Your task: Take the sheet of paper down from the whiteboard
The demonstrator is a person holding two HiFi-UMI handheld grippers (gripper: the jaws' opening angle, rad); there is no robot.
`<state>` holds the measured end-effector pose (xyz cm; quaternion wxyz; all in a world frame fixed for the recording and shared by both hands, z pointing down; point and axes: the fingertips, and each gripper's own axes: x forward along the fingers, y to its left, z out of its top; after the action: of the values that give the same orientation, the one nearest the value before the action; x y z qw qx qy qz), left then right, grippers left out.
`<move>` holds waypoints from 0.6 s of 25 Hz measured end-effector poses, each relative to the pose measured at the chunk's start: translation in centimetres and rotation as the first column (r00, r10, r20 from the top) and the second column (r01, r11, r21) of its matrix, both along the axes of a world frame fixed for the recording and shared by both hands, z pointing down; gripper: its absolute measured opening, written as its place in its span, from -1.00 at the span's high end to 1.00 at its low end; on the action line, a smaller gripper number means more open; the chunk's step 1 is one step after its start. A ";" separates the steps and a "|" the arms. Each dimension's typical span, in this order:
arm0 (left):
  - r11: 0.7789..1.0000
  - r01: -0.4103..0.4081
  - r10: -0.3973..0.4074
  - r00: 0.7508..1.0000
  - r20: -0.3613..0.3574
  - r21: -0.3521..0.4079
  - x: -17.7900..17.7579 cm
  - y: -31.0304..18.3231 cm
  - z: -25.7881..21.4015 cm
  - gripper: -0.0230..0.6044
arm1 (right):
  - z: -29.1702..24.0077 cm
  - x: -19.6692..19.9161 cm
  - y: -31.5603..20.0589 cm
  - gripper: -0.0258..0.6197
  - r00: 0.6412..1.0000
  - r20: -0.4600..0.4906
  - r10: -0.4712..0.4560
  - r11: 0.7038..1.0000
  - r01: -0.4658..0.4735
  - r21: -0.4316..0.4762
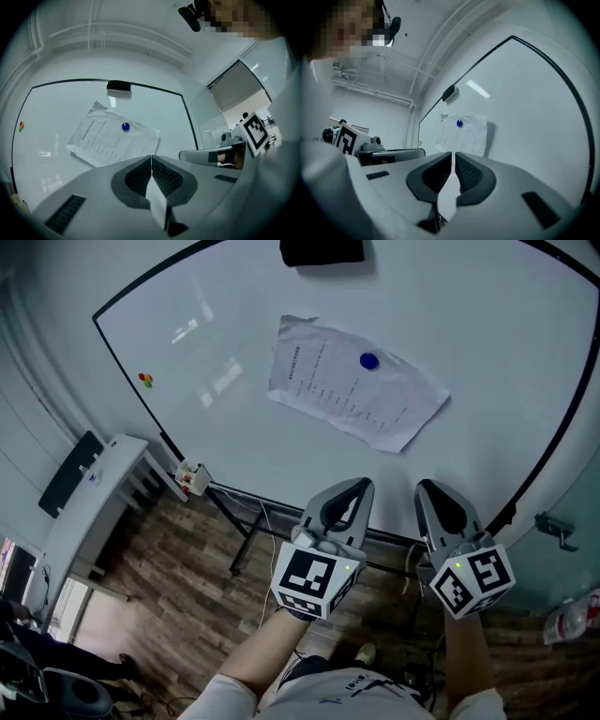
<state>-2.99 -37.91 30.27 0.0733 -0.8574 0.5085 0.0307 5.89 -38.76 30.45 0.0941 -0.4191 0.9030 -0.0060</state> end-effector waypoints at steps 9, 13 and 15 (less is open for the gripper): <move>0.989 0.068 -0.078 0.994 0.074 0.134 -0.4 -7.2 -4.5 0.86 | -1.0 0.9 -6.5 0.67 0.998 -0.007 0.070 0.997 -0.070 0.022; 0.981 0.069 -0.085 0.993 0.081 0.182 -0.5 -9.5 -6.7 0.78 | -1.6 1.4 -8.4 0.67 0.993 -0.024 0.115 0.993 -0.114 0.041; 0.975 0.073 -0.095 0.991 0.095 0.212 -0.5 -10.4 -7.7 0.76 | -2.4 1.4 -8.9 0.67 0.991 -0.026 0.131 0.990 -0.130 0.052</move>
<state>-3.45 -48.29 22.54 0.1902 -0.8231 0.5338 0.0357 7.29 -47.68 28.02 0.0913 -0.4747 0.8749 0.0290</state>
